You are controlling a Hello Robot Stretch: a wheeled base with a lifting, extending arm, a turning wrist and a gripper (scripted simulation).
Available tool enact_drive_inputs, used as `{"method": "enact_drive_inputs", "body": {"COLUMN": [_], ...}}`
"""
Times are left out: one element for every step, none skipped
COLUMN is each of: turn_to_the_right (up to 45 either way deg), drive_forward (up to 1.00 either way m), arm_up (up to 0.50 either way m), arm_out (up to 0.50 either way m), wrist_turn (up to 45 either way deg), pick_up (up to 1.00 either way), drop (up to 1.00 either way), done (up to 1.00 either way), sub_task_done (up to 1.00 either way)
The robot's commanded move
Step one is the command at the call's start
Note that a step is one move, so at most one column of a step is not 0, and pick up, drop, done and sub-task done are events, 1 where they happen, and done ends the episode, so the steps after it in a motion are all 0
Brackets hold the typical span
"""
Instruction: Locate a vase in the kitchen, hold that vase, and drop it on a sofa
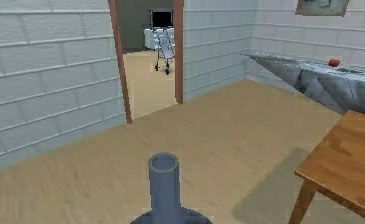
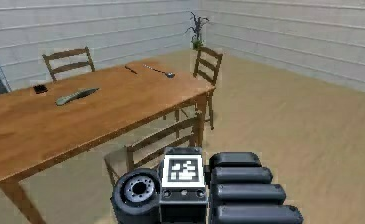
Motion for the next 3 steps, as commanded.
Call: {"method": "enact_drive_inputs", "body": {"turn_to_the_right": [0.0,3.0,0.0], "drive_forward": [1.0,0.0,1.0], "arm_up": [0.0,0.0,0.0], "arm_out": [0.0,0.0,0.0], "wrist_turn": [0.0,0.0,0.0], "pick_up": [0.0,0.0,0.0], "drop": [0.0,0.0,0.0], "done": [0.0,0.0,0.0], "sub_task_done": [0.0,0.0,0.0]}}
